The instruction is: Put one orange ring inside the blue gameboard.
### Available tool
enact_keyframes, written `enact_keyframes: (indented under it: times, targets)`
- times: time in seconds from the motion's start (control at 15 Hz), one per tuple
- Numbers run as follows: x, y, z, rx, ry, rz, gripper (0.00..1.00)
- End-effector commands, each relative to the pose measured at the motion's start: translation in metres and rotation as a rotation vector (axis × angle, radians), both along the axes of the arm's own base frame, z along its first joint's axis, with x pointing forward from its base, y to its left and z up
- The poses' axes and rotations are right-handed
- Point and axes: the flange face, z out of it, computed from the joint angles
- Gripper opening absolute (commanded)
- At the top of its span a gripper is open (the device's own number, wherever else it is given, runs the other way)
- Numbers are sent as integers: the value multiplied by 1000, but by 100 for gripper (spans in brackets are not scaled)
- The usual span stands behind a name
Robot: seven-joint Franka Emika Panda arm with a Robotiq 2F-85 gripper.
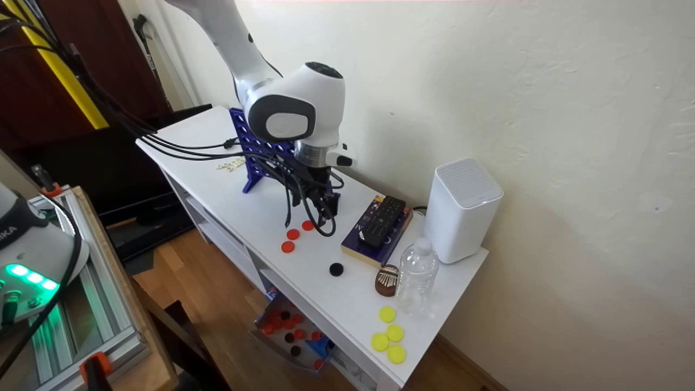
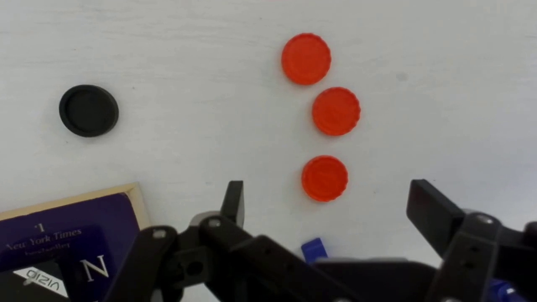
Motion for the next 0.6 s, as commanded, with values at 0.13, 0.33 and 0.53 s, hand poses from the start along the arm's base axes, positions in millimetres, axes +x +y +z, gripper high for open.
enact_keyframes:
  times: [0.13, 0.33, 0.53]
  targets:
    - [9, 4, -22, -4, 13, -9, 100]
    - [11, 7, -32, -4, 19, -13, 100]
    - [14, 9, -38, 2, 17, -20, 100]
